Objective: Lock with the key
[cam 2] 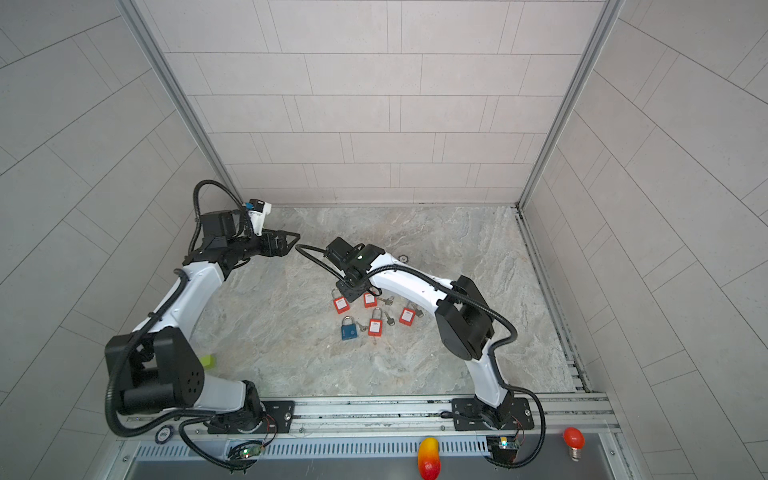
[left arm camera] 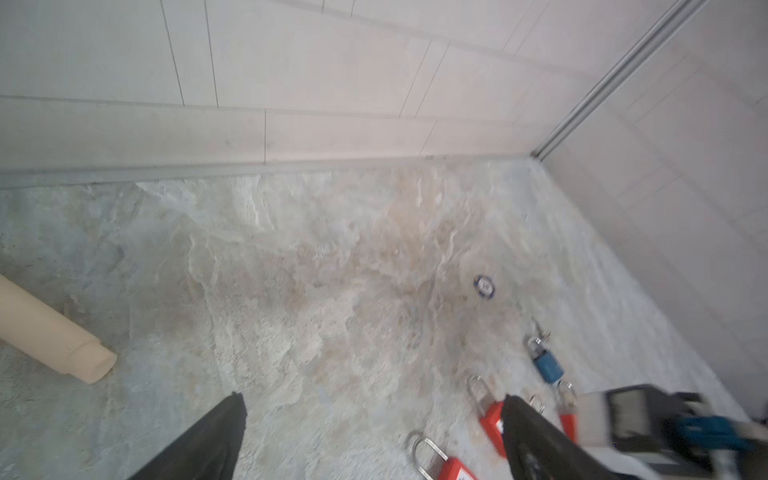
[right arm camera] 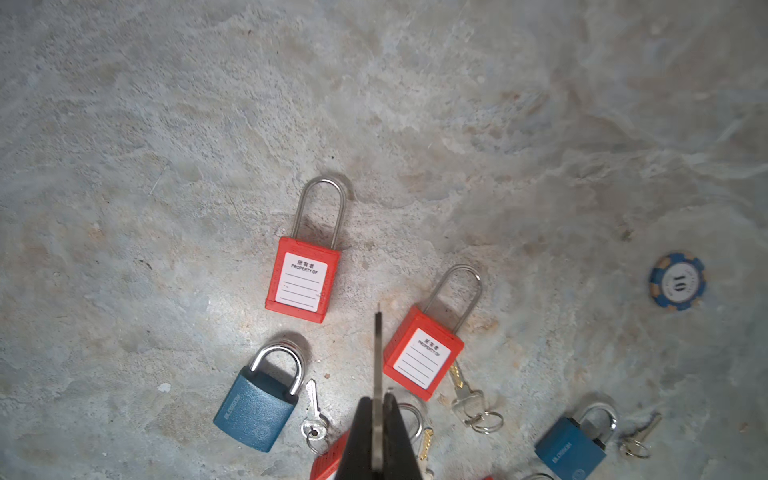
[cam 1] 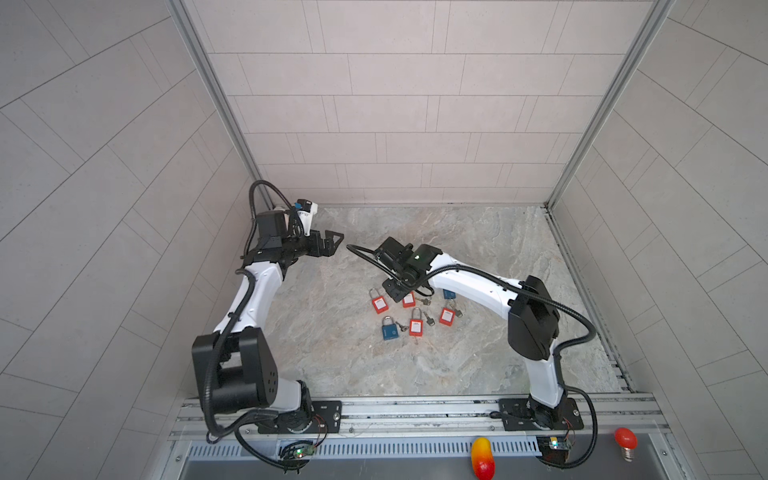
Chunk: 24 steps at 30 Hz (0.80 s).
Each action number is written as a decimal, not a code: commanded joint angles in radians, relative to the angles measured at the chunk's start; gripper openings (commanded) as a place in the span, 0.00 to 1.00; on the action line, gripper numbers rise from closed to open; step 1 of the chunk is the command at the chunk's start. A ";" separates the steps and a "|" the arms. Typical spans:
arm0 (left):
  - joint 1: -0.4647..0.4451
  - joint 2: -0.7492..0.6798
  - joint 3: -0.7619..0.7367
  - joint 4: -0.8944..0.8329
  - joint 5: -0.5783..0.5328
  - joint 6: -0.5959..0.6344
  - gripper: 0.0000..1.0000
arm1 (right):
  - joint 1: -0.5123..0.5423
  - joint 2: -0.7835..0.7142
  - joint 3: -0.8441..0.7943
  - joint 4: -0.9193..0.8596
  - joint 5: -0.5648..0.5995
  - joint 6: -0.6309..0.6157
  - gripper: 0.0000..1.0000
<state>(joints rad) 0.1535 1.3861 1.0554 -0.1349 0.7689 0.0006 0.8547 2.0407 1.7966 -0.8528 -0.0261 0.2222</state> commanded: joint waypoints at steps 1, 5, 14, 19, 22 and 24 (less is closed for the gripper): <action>0.040 -0.114 -0.126 0.326 0.067 -0.211 1.00 | -0.004 0.069 0.081 -0.129 -0.056 0.013 0.00; 0.066 -0.236 -0.209 0.254 0.036 -0.220 1.00 | -0.029 0.174 0.186 -0.182 -0.095 0.043 0.00; 0.064 -0.337 -0.311 0.323 0.107 -0.323 1.00 | -0.039 0.342 0.344 -0.267 -0.115 0.046 0.01; 0.064 -0.346 -0.321 0.299 0.119 -0.323 1.00 | -0.037 0.354 0.358 -0.276 -0.111 0.046 0.25; 0.064 -0.351 -0.331 0.317 0.120 -0.351 1.00 | -0.035 0.335 0.354 -0.269 -0.099 0.047 0.34; 0.064 -0.352 -0.339 0.335 0.119 -0.371 1.00 | -0.033 0.318 0.354 -0.272 -0.091 0.044 0.36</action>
<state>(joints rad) 0.2161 1.0523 0.7296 0.1490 0.8719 -0.3260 0.8139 2.3962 2.1345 -1.0927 -0.1375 0.2642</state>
